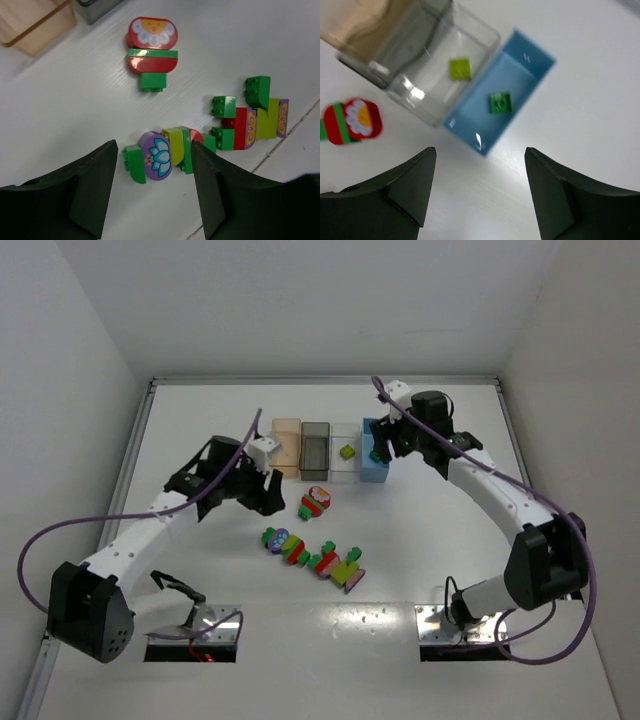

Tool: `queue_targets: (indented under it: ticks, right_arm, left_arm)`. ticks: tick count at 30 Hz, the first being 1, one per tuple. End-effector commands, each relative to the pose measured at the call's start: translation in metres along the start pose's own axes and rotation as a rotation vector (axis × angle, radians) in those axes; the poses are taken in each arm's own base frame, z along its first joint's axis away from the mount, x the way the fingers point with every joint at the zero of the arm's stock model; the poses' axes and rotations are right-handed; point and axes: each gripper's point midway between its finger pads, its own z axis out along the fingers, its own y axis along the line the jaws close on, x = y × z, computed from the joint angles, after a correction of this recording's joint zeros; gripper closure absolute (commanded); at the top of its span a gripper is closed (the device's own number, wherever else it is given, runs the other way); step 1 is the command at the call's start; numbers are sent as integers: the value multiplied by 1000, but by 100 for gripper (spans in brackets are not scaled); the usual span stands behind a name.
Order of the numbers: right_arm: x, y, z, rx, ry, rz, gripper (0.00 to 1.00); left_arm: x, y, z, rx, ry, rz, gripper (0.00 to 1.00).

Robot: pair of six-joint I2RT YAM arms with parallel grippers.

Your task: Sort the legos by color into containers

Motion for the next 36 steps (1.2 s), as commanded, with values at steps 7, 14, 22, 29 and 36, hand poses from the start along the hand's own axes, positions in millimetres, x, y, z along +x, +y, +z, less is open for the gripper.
queue_targets:
  ticks: [7, 14, 22, 29, 36]
  right_arm:
    - [38, -38, -42, 157, 49, 15, 28]
    - [49, -56, -49, 193, 72, 52, 28]
    - [52, -64, -51, 191, 76, 77, 28]
    - [54, -67, -47, 177, 80, 99, 28]
    - [59, -66, -46, 162, 93, 109, 28]
  left_arm:
    - [6, -22, 59, -171, -15, 19, 35]
    - [20, -25, 95, -192, 42, 30, 35]
    - [31, -21, 123, -203, 84, 26, 35]
    - [32, -19, 139, -194, 93, 46, 35]
    - [31, -15, 148, -199, 82, 74, 35]
